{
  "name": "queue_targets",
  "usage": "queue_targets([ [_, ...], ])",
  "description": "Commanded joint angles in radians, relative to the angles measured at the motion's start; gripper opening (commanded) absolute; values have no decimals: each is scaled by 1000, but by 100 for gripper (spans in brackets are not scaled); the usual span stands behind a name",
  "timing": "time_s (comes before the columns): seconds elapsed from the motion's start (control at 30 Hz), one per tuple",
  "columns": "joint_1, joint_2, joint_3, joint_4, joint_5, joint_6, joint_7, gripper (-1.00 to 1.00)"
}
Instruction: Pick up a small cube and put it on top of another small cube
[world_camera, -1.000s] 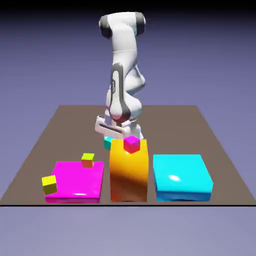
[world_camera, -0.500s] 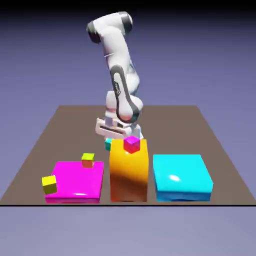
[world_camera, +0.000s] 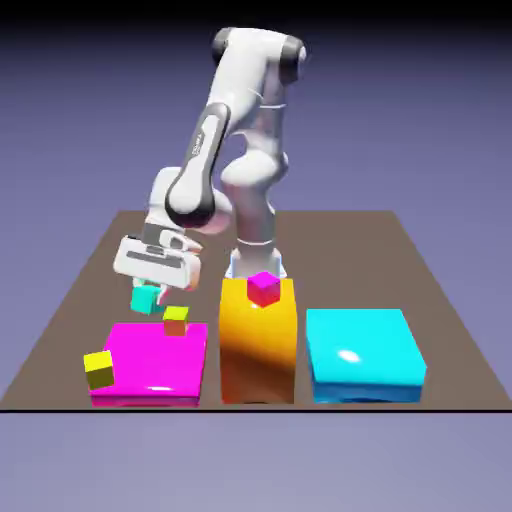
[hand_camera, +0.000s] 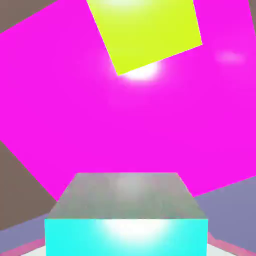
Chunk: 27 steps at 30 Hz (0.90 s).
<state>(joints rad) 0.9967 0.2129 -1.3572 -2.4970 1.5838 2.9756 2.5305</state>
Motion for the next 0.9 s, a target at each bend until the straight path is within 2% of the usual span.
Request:
queue_targets([
  [0.0, -17, 33, -2, 24, -19, -45, 15, -100],
  [0.73, -381, 758, -49, 543, -437, -1001, 367, -100],
  [0.87, -418, 749, 23, 544, -432, -942, 363, -100],
])
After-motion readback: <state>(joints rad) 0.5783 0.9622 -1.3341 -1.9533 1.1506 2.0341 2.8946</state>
